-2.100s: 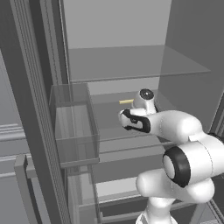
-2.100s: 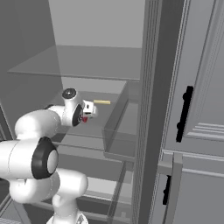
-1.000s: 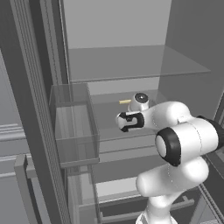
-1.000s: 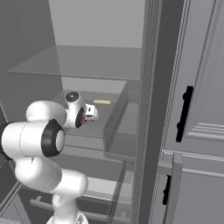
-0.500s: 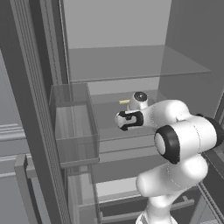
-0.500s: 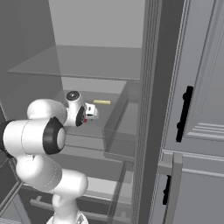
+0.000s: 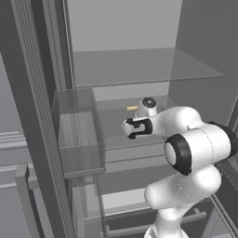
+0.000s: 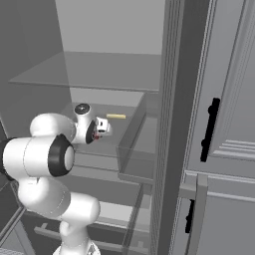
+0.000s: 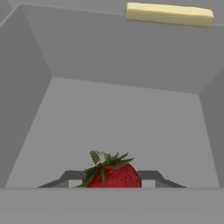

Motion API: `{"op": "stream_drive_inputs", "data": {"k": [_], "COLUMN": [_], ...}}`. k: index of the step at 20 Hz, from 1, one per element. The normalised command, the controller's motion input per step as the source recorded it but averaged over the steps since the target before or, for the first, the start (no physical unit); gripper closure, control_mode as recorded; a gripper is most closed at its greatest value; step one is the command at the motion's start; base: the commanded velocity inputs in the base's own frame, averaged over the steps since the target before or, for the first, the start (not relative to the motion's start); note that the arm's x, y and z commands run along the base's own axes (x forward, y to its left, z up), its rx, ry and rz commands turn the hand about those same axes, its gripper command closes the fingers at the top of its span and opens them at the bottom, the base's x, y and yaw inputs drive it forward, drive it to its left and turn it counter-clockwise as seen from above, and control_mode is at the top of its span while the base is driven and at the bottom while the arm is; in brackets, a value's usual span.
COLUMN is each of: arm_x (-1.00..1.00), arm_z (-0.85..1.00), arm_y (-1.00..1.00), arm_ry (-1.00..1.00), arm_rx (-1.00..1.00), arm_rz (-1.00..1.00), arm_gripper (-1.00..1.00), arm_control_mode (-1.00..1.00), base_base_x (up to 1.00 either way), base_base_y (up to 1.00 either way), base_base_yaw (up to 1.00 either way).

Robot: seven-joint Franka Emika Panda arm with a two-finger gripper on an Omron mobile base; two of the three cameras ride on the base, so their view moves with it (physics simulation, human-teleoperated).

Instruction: Take the strawberry from the fridge and place it on top of the pancake, located on the dining counter.

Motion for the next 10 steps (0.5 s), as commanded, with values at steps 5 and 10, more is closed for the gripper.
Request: {"op": "stream_drive_inputs", "data": {"k": [5, 10], "arm_x": [-0.72, -0.64], "arm_z": [0.0, 0.44], "arm_y": [-0.29, -0.1], "arm_ry": [0.0, -0.02], "arm_rx": [0.01, 0.04], "arm_rz": [-0.27, -0.23], "arm_gripper": [1.0, 1.0], "arm_control_mode": [-1.0, -1.0], "base_base_x": [0.0, 0.0], "base_base_y": [0.0, 0.0], "base_base_yaw": [0.0, 0.0]}}
